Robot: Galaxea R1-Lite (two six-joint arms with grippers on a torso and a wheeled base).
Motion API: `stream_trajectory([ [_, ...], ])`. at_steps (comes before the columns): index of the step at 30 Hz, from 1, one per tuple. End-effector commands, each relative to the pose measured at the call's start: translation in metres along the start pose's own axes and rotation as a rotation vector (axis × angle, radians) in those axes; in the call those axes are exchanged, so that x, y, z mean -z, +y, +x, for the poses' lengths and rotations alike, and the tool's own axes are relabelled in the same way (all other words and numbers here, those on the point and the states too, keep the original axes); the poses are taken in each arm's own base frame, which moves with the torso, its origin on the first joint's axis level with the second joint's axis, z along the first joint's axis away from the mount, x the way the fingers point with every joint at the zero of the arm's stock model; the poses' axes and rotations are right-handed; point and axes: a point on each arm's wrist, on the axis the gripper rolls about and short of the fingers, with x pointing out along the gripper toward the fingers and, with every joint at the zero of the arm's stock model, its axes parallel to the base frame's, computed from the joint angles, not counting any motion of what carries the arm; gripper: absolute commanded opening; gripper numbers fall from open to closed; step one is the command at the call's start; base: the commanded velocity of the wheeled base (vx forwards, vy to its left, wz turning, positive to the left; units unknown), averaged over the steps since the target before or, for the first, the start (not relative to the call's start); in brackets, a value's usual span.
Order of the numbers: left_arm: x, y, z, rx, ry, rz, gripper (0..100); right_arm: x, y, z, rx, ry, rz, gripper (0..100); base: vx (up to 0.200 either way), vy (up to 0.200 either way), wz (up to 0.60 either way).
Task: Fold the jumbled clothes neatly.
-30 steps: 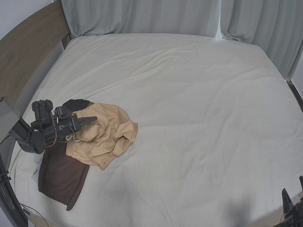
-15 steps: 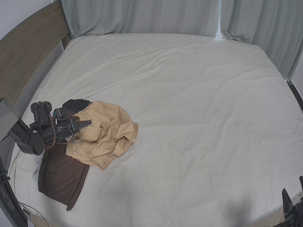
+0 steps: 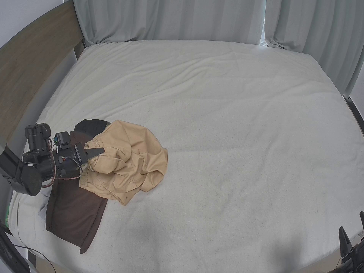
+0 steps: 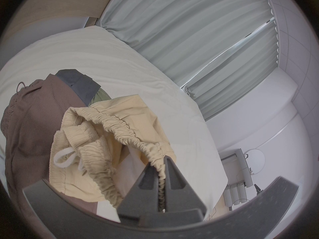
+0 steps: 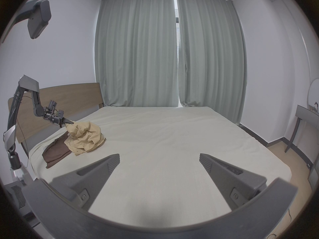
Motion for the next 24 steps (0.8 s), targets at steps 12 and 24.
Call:
stream_trajectory([
  [12, 0.017, -0.025, -0.029, 0.036, -0.068, -0.034, 0, 0.005, 0.0, 0.0, 0.0, 0.006, 0.0, 100, 0.0, 0.0, 0.0],
  [24, 0.039, -0.034, -0.036, 0.04, -0.073, -0.06, 0, 0.005, 0.0, 0.0, 0.0, 0.005, 0.0, 100, 0.0, 0.0, 0.0],
])
